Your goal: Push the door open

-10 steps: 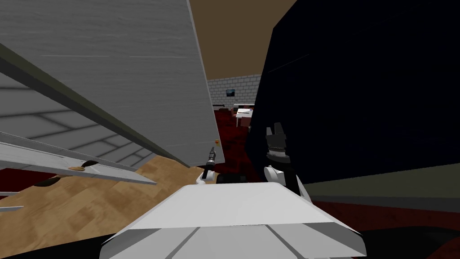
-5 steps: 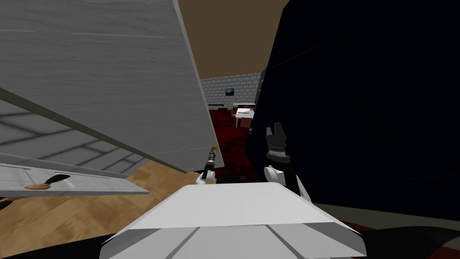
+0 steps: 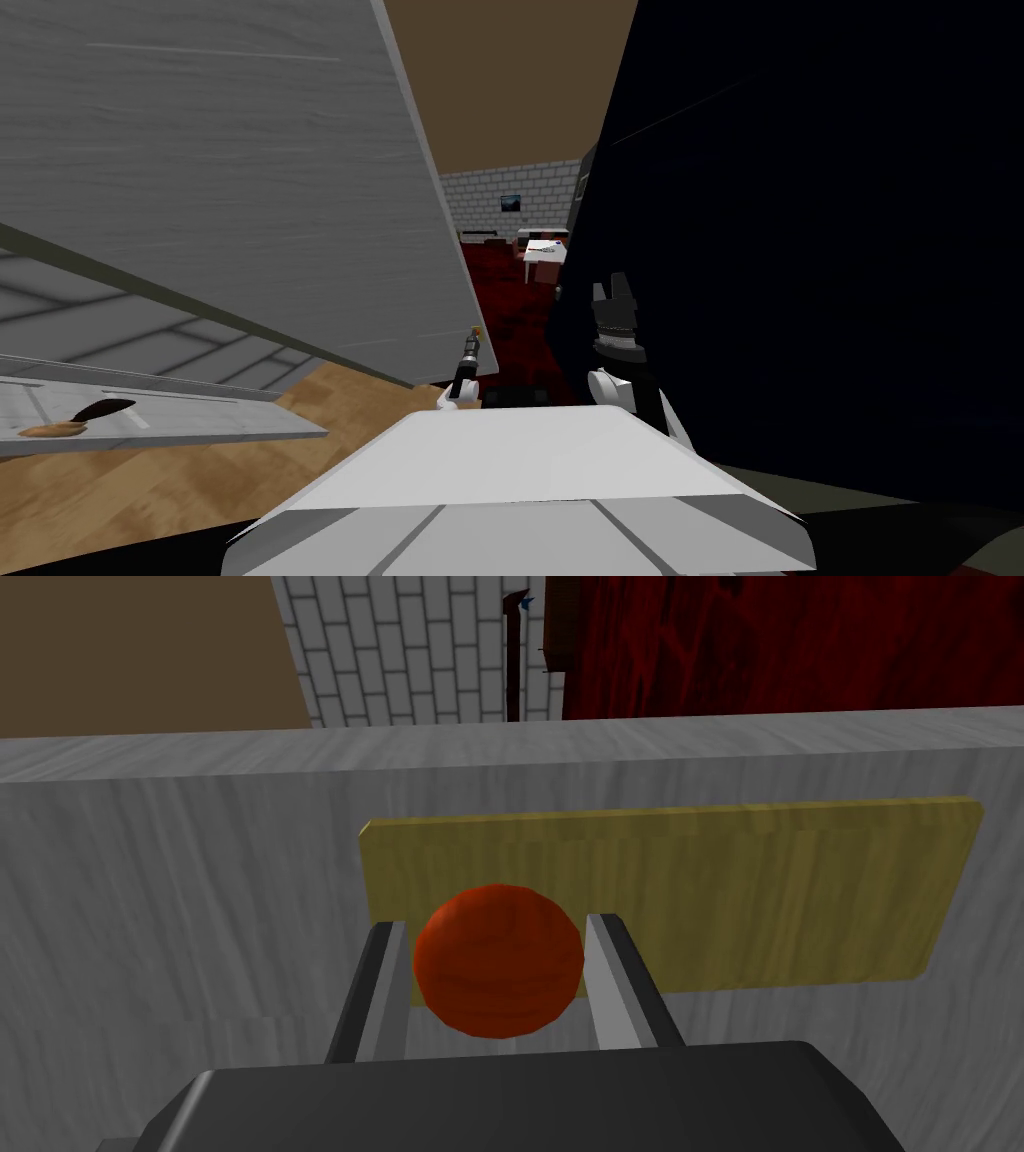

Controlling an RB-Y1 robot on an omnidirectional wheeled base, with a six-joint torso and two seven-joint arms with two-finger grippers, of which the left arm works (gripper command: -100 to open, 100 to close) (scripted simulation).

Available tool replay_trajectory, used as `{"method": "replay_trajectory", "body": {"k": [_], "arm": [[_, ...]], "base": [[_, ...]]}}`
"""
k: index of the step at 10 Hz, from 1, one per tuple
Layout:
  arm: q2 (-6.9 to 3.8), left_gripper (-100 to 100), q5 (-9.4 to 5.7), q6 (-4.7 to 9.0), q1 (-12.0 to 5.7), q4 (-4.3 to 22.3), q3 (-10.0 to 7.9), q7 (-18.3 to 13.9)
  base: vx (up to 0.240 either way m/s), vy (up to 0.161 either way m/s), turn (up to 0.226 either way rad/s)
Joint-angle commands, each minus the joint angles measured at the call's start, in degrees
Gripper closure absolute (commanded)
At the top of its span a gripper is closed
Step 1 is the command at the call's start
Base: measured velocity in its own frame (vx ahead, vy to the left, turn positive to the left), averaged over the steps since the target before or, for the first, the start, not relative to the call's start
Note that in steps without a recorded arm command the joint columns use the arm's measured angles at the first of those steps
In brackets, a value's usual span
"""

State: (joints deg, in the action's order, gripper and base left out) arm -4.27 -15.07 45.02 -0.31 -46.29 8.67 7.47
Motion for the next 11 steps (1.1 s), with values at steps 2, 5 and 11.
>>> {"method": "replay_trajectory", "body": {"k": [2, 5, 11], "arm": [[0.01, 100, -0.01, 0.06, 0.05, -0.02, 0.00, -0.03], [-0.42, 100, -0.46, 0.00, -0.10, 0.27, -1.14, 0.79], [-0.81, 100, -1.23, 0.15, -0.49, 0.54, -3.10, 2.09]], "base": [[-0.010, 0.000, 0.001], [0.109, -0.004, 0.047], [0.141, 0.002, 0.038]]}}
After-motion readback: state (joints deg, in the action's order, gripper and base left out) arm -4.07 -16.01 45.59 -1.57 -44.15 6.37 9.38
